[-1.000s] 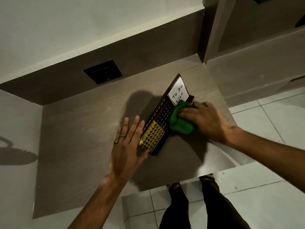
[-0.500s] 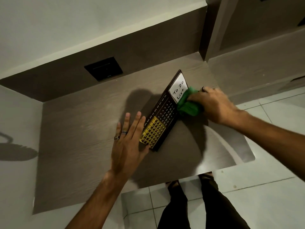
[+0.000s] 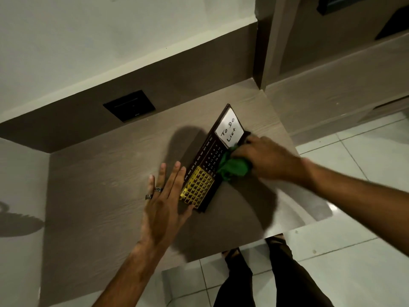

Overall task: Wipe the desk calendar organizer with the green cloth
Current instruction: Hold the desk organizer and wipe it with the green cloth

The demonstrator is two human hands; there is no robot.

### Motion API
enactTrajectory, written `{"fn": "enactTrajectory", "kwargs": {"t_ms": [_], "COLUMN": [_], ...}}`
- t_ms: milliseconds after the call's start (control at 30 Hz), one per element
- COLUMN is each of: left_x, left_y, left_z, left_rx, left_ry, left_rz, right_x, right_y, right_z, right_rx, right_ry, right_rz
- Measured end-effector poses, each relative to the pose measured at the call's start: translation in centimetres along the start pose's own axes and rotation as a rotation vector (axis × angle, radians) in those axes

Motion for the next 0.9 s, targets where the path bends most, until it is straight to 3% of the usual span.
{"fn": "enactTrajectory", "kwargs": {"t_ms": [200,300,367,433,500,600,700,767,833,900], "left_x": [-0.2,-0.4,-0.5,-0.5,-0.6,-0.4,-0.3,-0.5,-0.7,-0.6], "left_y": [-0.6,-1.1,-1.4,-1.6,-1.5,-1.4,-1.2,-1.2,-1.3,-1.3], "left_z": [-0.1,0.0,-0.1,-0.2,-0.3,-0.1,0.0,0.1,0.1,0.0], "left_rx": [0.003,-0.022,-0.026,-0.034,-0.042,-0.037,-0.034,-0.046,-0.049,-0.043], "left_ry": [0.043,0.059,0.068,0.07,0.071,0.07,0.062,0.071,0.082,0.095], "left_rz": [-0.006,-0.053,-0.039,-0.029,-0.02,0.01,0.07,0.075,0.081,0.055], "right_x": [2.2,7.5,9.7,7.6,2.6,-5.8,-10.8,-10.9,-8.3,-4.9], "right_y": [0.3,1.5,3.1,3.1,1.2,-2.3,-4.9,-5.1,-3.6,-0.6], "right_z": [-1.1,-1.3,-1.0,-0.6,0.1,1.6,2.6,3.1,3.2,3.2], "right_rx": [-0.005,-0.033,0.048,0.156,0.221,0.154,-0.15,-0.328,-0.236,0.072], "right_ry": [-0.027,-0.239,-0.39,-0.43,-0.365,-0.109,0.196,0.246,0.14,0.03], "right_rz": [-0.171,-0.188,-0.099,-0.012,0.028,0.048,-0.151,-0.43,-0.635,-0.673]}}
Point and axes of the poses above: each hand's wrist, its own z-axis away from the middle knuckle, its own y-axis out of the back of the hand, x = y × z, the point moved 8 cm from there along -z, towards the middle knuckle, and after that the axes turned 10 degrees about -x, right-handed, at the moved point
